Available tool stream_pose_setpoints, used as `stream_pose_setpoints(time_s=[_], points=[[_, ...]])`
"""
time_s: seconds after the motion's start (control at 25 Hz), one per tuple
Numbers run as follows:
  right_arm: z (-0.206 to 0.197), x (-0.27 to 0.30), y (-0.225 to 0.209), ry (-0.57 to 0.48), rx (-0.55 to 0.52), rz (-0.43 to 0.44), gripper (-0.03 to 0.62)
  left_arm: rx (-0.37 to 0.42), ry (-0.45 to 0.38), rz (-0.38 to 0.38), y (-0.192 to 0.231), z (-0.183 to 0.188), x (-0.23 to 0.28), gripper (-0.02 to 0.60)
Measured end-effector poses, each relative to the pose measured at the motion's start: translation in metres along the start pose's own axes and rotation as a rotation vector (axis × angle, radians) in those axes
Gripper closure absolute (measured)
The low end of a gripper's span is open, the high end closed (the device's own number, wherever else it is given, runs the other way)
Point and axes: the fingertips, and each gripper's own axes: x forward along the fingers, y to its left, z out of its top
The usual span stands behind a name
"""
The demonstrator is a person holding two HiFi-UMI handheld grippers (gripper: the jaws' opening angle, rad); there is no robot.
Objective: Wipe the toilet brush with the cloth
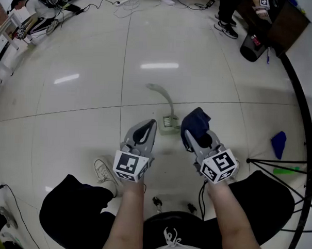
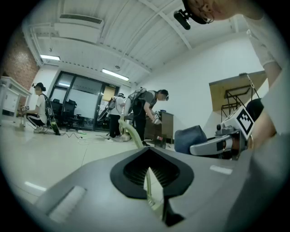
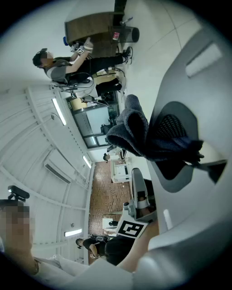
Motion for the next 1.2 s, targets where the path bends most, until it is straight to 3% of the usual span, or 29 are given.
stream_pose_setpoints(time_s=[0.12,0.32,0.48,0.64,0.76,0.88,1.0,1.2], points=[[-0.038,0.027,-0.004,0.065,0.015,0.034,0.520,-0.007,0.073,-0.025,0.011,-0.038,0.018,0.577],[-0.109,0.058,0.007,0.200,0.082,0.110,0.520,-0.126,0.142,-0.011,0.033,-0.089,0.038,0.577],[-0.162,0.081,0.015,0.284,0.129,0.174,0.520,-0.151,0.195,-0.055,0.040,-0.129,0.064,0.577],[-0.205,0.102,0.025,0.366,0.147,0.235,0.520,-0.243,0.254,-0.082,0.044,-0.166,0.077,0.577],[-0.221,0.111,0.010,0.408,0.153,0.237,0.519,-0.277,0.299,-0.107,0.041,-0.184,0.087,0.577],[-0.231,0.115,-0.012,0.411,0.245,0.198,0.519,-0.280,0.337,-0.132,0.035,-0.196,0.090,0.577],[-0.236,0.114,-0.025,0.393,0.346,0.192,0.514,-0.296,0.333,-0.142,0.031,-0.199,0.090,0.575],[-0.242,0.110,-0.033,0.410,0.410,0.177,0.516,-0.282,0.345,-0.140,0.031,-0.200,0.086,0.575]])
